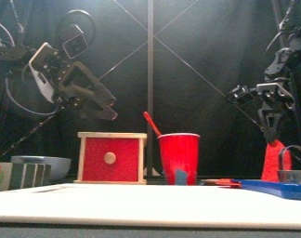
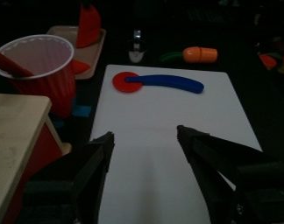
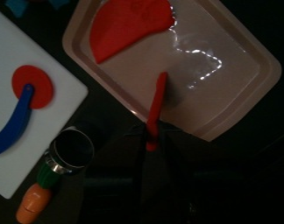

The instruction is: Place bottom half of dough on plate

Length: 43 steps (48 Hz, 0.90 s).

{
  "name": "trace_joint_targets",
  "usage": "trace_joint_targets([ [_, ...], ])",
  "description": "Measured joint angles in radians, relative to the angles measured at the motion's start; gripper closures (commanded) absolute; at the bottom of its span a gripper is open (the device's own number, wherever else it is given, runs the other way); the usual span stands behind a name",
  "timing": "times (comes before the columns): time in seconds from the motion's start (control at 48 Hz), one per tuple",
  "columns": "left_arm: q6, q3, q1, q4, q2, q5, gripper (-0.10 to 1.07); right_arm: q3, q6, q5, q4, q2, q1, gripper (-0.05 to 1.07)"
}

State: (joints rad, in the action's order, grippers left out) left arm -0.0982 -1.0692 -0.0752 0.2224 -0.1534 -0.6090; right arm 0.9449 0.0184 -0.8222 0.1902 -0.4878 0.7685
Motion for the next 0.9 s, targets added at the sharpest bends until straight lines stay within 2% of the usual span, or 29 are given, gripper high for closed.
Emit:
trace_joint_targets([
  [0.188, 0.0, -0.002, 0.006, 0.0, 0.002, 0.0, 0.05, -0.009, -0.028, 0.054, -0.086, 0.035, 0.009, 0.36],
  [0.333, 0.0, 0.0, 0.011, 0.0, 0.0, 0.0, 0.05, -0.028, -0.043, 0.064, -0.149, 0.04, 0.029, 0.25],
  [0.438, 0.0, 0.0, 0.012, 0.002, 0.002, 0.0, 0.05, -0.034, -0.043, 0.071, -0.163, 0.064, 0.037, 0.19],
  [0.604, 0.0, 0.0, 0.014, 0.009, 0.002, 0.002, 0.05, -0.041, -0.046, 0.091, -0.164, 0.074, 0.038, 0.18],
  [0.729, -0.002, -0.002, 0.015, 0.009, 0.002, 0.0, 0.05, -0.044, -0.048, 0.097, -0.137, 0.02, 0.034, 0.18],
  [0.833, 0.0, -0.002, 0.015, 0.011, 0.002, 0.0, 0.05, -0.04, -0.046, 0.127, -0.072, -0.086, 0.018, 0.18],
  [0.896, -0.002, 0.0, 0.015, 0.009, 0.002, 0.0, 0.05, -0.015, -0.037, 0.183, -0.023, -0.175, -0.012, 0.18],
])
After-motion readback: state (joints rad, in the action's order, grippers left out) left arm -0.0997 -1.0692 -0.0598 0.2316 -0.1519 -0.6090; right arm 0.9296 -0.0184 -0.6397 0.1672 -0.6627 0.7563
